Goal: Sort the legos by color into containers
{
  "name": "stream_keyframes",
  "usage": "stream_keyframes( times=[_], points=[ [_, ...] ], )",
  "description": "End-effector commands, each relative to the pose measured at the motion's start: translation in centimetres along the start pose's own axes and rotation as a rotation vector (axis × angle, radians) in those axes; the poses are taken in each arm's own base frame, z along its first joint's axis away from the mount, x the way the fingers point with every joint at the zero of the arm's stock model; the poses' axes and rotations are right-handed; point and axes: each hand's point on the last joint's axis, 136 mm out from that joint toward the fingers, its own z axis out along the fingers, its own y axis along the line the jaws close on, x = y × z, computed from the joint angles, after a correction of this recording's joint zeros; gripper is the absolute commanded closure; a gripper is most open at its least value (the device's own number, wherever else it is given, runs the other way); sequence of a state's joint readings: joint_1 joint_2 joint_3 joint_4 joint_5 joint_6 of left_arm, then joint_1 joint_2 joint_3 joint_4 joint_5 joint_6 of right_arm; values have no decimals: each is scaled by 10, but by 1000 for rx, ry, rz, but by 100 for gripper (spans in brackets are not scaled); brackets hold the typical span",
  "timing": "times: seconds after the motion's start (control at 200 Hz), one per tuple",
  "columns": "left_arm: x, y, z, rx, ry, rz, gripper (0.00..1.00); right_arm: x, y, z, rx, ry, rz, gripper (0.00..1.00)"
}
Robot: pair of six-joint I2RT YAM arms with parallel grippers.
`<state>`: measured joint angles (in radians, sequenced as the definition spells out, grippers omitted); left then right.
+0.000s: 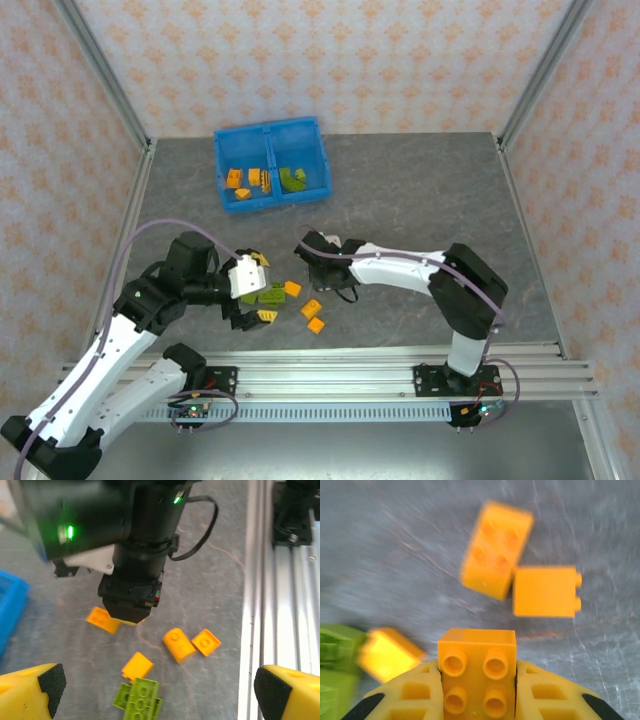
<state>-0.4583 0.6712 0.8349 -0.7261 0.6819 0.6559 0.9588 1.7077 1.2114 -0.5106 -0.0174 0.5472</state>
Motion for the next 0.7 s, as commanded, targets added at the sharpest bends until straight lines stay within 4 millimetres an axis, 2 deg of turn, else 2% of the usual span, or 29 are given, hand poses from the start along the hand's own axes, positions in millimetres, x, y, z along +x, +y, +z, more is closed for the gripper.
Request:
stream_keyframes(
  times=[0.0,0.05,0.135,0.255,0.35,0.43,0.44,0.46,0.531,0.596,0.696],
  points=[
    [-22,45,-25,-299,-88,-47,0,-80,51,-68,-193,-283,-14,76],
    [-19,62,-35,-428,-103,-69,0,-101,69,-79,-246,-348,-23,75],
    [0,80,-48,-604,-90,-108,0,-135,97,-86,-276,-426,-79,75],
    [17,86,-62,-716,-85,-140,0,-180,119,-72,-224,-480,-132,75],
    [27,86,-66,-757,-60,-129,0,-207,137,-38,-232,-465,-162,75],
    [32,93,-73,-813,-33,-133,0,-224,144,-7,-204,-450,-178,74],
    [33,93,-74,-818,-30,-134,0,-228,145,-8,-205,-457,-177,74],
    [35,95,-75,-831,-19,-139,0,-228,144,7,-186,-436,-184,74],
    [40,100,-80,-868,5,-160,0,-242,147,27,-163,-449,-191,74],
    [44,102,-84,-891,20,-174,0,-246,149,53,-157,-456,-220,74],
    [38,96,-73,-814,-2,-147,0,-252,154,79,-158,-504,-270,72]
  ],
)
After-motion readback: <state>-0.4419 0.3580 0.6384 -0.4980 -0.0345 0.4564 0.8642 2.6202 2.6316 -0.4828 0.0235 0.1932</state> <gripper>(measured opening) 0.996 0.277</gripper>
